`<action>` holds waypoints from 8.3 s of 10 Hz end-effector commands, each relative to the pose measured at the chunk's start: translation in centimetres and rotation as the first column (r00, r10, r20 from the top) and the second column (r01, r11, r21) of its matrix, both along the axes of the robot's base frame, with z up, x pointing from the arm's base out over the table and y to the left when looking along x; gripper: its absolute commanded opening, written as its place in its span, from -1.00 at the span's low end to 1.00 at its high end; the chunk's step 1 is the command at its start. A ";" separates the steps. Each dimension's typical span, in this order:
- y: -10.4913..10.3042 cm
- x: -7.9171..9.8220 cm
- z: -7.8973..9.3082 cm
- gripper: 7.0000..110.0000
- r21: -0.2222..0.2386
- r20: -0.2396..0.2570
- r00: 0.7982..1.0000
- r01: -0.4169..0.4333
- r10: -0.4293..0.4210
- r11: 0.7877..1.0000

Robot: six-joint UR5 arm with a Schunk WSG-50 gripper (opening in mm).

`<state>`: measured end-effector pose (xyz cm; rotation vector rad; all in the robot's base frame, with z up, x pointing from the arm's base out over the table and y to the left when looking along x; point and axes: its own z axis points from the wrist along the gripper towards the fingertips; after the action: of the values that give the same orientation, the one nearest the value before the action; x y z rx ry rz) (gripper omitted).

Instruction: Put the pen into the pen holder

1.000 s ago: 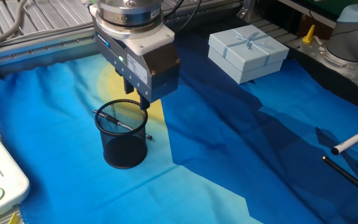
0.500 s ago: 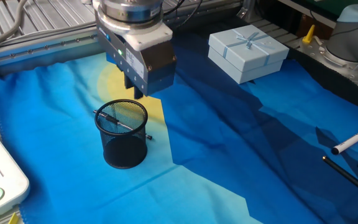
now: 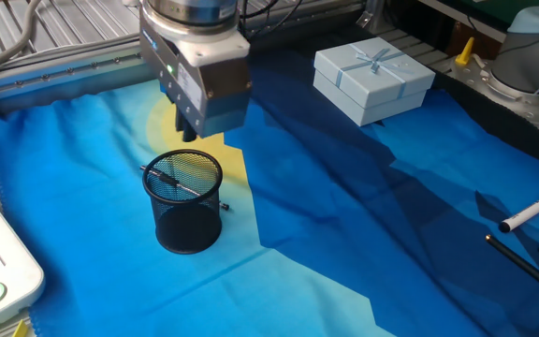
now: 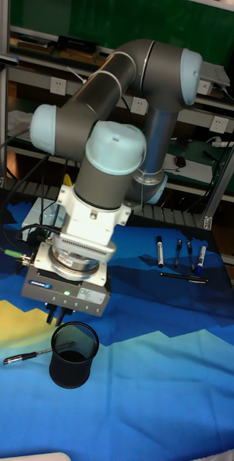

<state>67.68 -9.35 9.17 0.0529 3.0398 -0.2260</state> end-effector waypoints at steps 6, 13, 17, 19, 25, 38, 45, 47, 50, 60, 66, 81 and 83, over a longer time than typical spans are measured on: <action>-1.5 1.3 -3.5 -1.00 0.026 0.100 0.995 0.013 -0.015 1.000; 2.5 3.9 -4.7 -1.00 0.129 0.149 0.987 0.043 -0.062 0.991; 4.3 3.8 -4.2 -1.00 0.195 0.133 0.988 0.052 -0.079 0.979; 4.5 3.7 -3.8 -1.00 0.187 0.129 0.989 0.046 -0.071 0.981; 1.8 2.5 -2.9 -1.00 0.139 0.160 0.984 -0.106 0.084 0.985; 3.9 1.3 -3.2 -0.28 0.070 0.012 0.652 -0.757 0.758 0.650; 1.9 3.1 -4.0 -0.28 -0.079 0.022 0.475 -0.876 0.880 0.476; 4.9 0.5 -4.0 -0.28 0.129 0.100 0.735 -0.678 0.671 0.723; 5.1 1.4 -2.5 -1.00 0.215 0.038 0.999 0.000 -0.008 0.977; 0.9 -1.5 -5.8 -1.00 0.079 -0.038 0.886 -0.459 0.463 0.885; 4.1 0.9 -7.1 -1.00 0.049 0.060 0.686 -0.727 0.725 0.684; 7.1 2.6 -1.0 -0.28 -0.002 0.120 0.502 -0.863 0.857 0.506; 3.6 1.3 -0.1 0.15 -0.026 -0.047 0.687 -0.727 0.726 0.686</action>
<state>70.51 -4.39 6.70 -1.3853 2.5780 -0.1577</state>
